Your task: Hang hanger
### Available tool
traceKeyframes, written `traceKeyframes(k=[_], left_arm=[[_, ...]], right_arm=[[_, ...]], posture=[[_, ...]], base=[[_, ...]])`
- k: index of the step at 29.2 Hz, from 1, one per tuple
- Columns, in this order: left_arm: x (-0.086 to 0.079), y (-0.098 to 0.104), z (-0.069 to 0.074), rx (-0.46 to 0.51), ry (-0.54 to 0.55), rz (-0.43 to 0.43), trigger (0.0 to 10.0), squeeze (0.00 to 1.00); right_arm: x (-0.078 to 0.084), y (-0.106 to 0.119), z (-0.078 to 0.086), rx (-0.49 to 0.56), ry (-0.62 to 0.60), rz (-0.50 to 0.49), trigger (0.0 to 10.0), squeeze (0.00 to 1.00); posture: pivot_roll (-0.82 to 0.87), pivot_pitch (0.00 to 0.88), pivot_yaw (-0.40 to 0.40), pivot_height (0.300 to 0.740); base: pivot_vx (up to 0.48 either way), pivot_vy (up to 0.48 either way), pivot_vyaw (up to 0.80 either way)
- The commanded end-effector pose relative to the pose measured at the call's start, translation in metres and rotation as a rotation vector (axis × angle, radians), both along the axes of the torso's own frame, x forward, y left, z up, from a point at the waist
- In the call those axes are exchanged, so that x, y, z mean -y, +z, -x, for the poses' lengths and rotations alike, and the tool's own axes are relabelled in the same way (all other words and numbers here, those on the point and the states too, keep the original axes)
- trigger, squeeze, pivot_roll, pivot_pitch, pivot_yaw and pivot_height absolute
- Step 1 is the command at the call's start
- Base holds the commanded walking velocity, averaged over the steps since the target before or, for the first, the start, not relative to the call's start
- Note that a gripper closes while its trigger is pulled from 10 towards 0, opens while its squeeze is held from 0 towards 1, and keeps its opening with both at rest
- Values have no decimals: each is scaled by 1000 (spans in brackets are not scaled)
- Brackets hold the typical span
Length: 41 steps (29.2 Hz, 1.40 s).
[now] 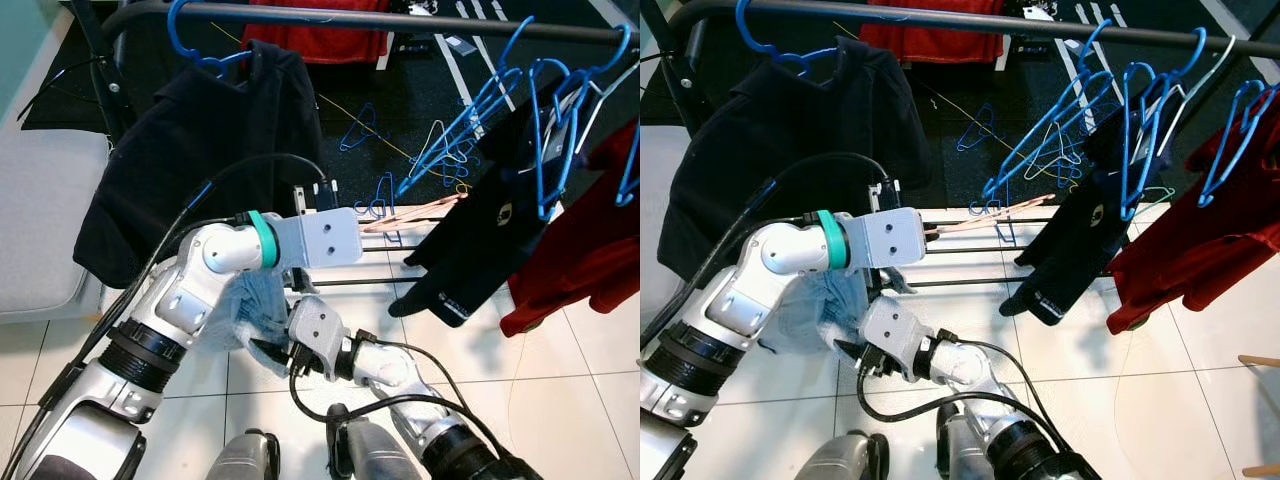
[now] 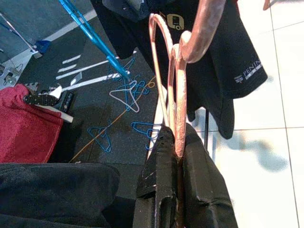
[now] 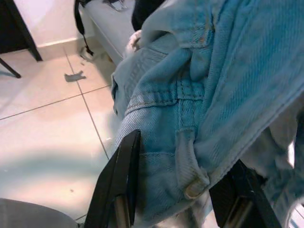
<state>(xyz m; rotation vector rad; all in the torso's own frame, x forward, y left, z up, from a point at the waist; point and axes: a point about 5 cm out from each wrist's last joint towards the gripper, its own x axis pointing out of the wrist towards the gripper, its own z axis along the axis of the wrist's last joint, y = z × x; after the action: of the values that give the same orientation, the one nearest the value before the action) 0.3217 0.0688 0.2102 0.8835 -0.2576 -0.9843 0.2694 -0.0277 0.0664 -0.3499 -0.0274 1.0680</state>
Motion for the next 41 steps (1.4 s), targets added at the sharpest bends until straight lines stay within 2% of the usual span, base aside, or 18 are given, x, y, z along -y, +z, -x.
traceKeyframes(k=[1, 12, 17, 23, 26, 30, 36, 40, 41], left_arm=[[3, 19, 1, 73, -28, 27, 10000, 0], [3, 20, 1, 79, -30, 22, 10000, 0], [3, 21, 0, 85, -26, 19, 10000, 0], [3, 21, 0, 86, -25, 21, 10000, 0], [3, 23, 0, 88, -28, 23, 10000, 0], [3, 27, 0, 96, -35, 22, 10000, 0], [1, 28, 1, 100, -42, 12, 10000, 0], [0, 29, 2, 101, -45, 12, 10000, 0], [0, 29, 2, 101, -45, 13, 10000, 0]], right_arm=[[7, -19, 7, -69, -21, 50, 10000, 0], [10, -21, 6, -94, -54, 28, 10000, 0], [14, -29, 16, -158, 22, 65, 10000, 0], [21, -29, 16, -176, 1, 43, 10000, 0], [23, -31, 13, -158, -29, 57, 10000, 0], [28, -29, 0, -45, -144, 104, 10000, 0], [33, -21, -9, 8, -240, 63, 10000, 0], [39, -20, -12, 71, -299, 77, 10000, 0], [42, -19, -13, 74, -320, 62, 10000, 1000]], posture=[[-21, 148, 47, 740], [-22, 146, 47, 740], [-22, 146, 47, 740], [-26, 143, 45, 740], [-24, 141, 47, 740], [-17, 138, 49, 740], [-13, 135, 52, 740], [-12, 132, 51, 740], [-10, 130, 49, 740]], base=[[0, 0, 0], [0, 0, 0], [0, 0, 0], [0, 0, 0], [0, 0, 0], [0, 0, 0], [0, 0, 0], [0, 0, 0], [0, 0, 0]])
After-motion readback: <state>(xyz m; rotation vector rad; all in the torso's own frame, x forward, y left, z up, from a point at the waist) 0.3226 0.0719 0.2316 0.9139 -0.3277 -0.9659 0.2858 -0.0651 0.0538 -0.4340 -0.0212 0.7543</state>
